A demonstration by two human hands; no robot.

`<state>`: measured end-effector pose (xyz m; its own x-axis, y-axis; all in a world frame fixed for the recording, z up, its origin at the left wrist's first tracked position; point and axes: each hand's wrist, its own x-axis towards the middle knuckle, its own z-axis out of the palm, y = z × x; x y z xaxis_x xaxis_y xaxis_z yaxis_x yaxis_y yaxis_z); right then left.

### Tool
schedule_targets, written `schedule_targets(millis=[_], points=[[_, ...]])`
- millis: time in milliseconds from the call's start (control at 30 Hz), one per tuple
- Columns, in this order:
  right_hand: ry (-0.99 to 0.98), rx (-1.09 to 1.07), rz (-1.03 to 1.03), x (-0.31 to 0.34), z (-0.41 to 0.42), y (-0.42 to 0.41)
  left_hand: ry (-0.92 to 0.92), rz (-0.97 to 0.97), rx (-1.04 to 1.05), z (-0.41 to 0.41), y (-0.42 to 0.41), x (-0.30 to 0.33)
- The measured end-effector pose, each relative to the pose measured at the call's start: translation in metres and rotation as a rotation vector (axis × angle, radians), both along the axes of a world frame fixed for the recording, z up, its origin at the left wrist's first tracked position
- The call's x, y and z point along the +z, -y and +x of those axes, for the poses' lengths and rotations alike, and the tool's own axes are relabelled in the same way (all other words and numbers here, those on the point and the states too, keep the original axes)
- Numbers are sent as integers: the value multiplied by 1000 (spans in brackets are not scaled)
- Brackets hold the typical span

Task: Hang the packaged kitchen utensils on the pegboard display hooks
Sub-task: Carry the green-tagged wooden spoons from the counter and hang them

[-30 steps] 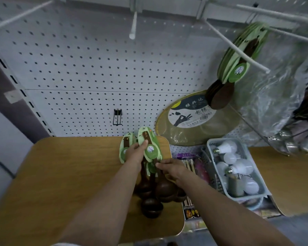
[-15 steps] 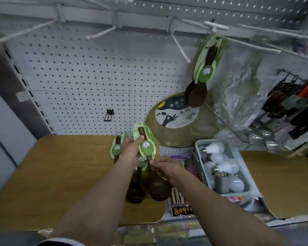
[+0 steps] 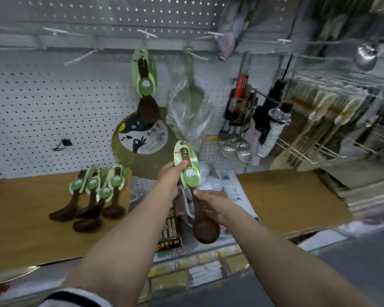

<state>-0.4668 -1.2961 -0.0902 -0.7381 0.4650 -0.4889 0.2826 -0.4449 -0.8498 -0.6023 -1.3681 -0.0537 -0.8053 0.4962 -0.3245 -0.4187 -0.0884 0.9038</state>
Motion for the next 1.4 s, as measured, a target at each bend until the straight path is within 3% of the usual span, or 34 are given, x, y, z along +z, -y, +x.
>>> schedule_targets(millis=[300, 767, 1400], points=[[16, -260, -9, 11, 154, -102, -36, -12, -284, 134, -130, 16], [-70, -702, 2, 27, 295, -271, -65, 80, -632, 283, -366, 34], [-72, -789, 18, 59, 431, -600, -34, 61, -680, 424, -706, 68]])
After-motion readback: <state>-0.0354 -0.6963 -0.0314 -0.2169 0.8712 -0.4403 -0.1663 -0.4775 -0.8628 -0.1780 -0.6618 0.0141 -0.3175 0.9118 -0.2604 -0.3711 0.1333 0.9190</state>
